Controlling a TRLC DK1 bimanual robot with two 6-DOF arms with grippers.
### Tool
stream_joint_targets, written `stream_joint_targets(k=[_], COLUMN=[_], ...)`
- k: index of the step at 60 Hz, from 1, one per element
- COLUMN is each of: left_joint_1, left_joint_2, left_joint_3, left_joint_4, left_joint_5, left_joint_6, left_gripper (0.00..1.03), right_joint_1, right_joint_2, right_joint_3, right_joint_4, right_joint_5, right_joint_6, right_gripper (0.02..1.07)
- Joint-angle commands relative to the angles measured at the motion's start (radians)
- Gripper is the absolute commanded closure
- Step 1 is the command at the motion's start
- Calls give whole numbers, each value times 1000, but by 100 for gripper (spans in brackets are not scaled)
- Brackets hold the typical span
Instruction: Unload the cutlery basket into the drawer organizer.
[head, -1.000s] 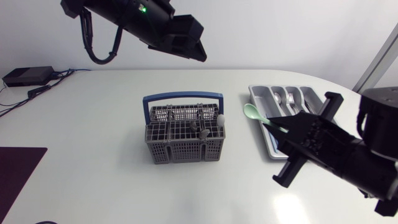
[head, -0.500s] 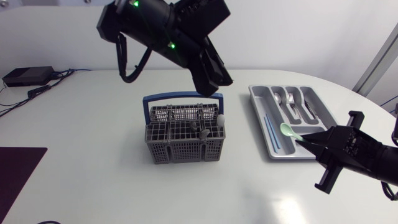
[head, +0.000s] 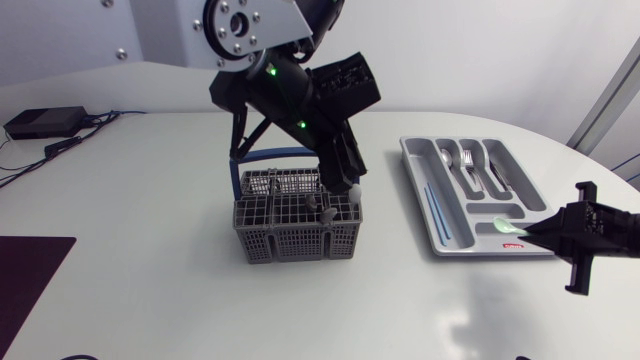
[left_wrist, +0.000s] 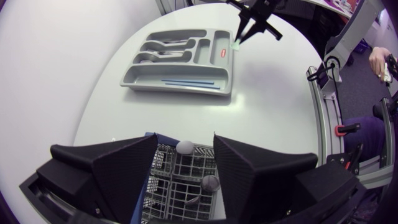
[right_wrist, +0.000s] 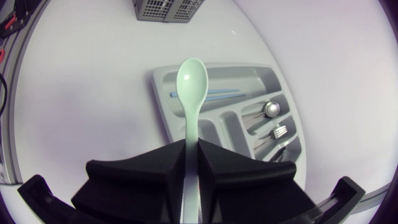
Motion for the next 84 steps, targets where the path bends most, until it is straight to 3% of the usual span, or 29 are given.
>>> stream_joint_targets(k=[1,11,23,45,56,73,84], left_joint_1=[-9,-18,-61,-64,-63,-63,-66], left_joint_2=[-35,-73,-125,-254,-292,-320,-321], left_joint_3=[-40,-74,-140,-258,-292,-306,-310], left_joint_4=[-6,-1,10,26,30,33,34], left_joint_5=[-7,-32,-69,-84,-86,-86,-86], left_joint_6=[17,-6,-29,-68,-72,-72,-72], left_gripper=[23,23,23,23,23,23,23], right_joint_1=[-34,-42,-11,76,95,93,90], right_joint_2=[89,209,318,419,428,354,287], right_joint_3=[82,176,238,205,153,102,91], right_joint_4=[-26,-36,66,279,322,317,251], right_joint_5=[4,57,123,232,274,266,246], right_joint_6=[-130,-236,-262,-283,-303,-294,-290], right_gripper=[101,101,101,101,101,101,101])
